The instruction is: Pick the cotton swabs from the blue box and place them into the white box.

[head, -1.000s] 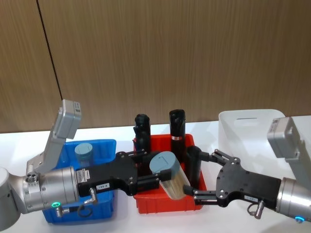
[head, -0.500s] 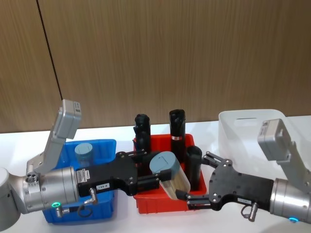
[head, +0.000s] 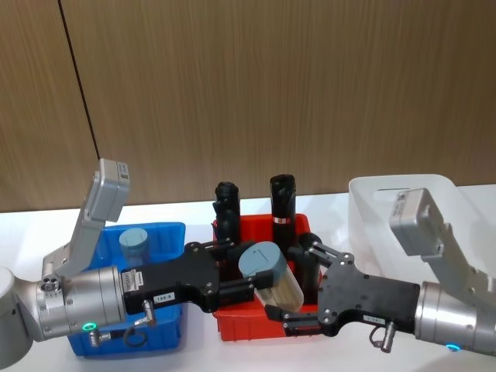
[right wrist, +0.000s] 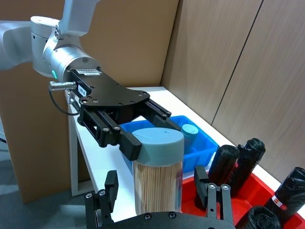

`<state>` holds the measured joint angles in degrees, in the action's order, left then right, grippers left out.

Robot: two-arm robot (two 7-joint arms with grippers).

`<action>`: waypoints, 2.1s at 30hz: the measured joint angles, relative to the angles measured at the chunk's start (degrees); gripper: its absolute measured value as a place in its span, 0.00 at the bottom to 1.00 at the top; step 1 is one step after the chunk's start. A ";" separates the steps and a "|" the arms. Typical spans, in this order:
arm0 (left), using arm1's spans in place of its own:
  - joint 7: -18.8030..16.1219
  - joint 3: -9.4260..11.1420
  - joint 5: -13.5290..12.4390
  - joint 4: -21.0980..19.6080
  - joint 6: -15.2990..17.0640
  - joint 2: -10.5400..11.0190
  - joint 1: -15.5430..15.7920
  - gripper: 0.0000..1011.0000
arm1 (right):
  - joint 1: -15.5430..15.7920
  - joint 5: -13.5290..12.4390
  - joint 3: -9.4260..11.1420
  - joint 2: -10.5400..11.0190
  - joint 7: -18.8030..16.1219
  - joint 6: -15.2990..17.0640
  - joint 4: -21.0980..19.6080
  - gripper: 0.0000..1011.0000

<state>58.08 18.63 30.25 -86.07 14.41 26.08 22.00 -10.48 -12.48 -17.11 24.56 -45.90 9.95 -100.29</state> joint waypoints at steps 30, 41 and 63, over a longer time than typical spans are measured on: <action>0.03 0.00 0.00 0.00 0.00 0.00 0.00 0.66 | -1.47 1.54 -1.98 -0.55 0.49 0.22 0.99 0.73; 0.01 0.00 0.01 0.00 0.00 0.00 0.00 0.79 | -1.38 0.59 -2.22 -0.08 0.94 -0.33 0.73 0.66; -0.01 0.00 0.00 0.01 0.00 0.00 0.00 0.99 | -0.33 -2.16 -1.29 2.34 4.47 -1.72 0.21 0.63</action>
<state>58.08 18.63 30.25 -86.06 14.40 26.08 22.00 -10.81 -14.64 -18.41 26.91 -41.44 8.23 -100.08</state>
